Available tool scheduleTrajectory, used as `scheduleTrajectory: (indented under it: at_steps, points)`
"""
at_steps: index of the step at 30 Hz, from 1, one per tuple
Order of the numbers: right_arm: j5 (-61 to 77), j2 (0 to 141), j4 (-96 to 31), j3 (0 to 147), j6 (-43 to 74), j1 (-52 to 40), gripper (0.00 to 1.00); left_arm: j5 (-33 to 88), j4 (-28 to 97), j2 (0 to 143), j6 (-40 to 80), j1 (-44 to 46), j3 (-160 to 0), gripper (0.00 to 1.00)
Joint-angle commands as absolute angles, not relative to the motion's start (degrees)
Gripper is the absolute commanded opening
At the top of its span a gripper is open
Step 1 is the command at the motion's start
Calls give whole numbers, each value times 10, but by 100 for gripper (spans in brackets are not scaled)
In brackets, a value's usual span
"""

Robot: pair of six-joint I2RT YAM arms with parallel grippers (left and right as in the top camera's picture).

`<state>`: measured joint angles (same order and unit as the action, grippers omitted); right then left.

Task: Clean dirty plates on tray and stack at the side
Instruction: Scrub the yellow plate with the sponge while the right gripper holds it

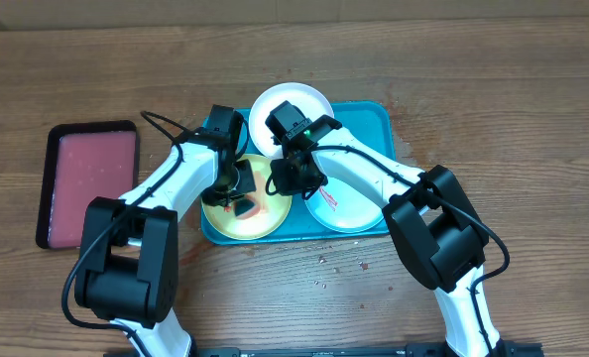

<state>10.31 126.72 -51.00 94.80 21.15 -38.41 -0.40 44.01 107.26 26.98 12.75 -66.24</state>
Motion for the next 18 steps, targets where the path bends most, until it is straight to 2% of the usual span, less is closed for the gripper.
scheduleTrajectory:
  at_steps: [1, 5, 10, 14, 18]
  points:
    - [101, 1280, -509, 941, 208, -388, 14, -214, 460, 1083, 272, 119, -654, 4]
    - [101, 1280, -509, 941, 208, -388, 14, -271, 477, 1083, 272, 119, -662, 4]
    - [101, 1280, -509, 941, 208, -388, 14, -244, 524, 1082, 270, 121, -713, 4]
    - [101, 1280, -508, 941, 208, -388, 14, -115, 553, 1082, 261, 121, -765, 4]
    - [101, 1280, -508, 941, 208, -388, 14, 50, 513, 1085, 237, 121, -767, 4]
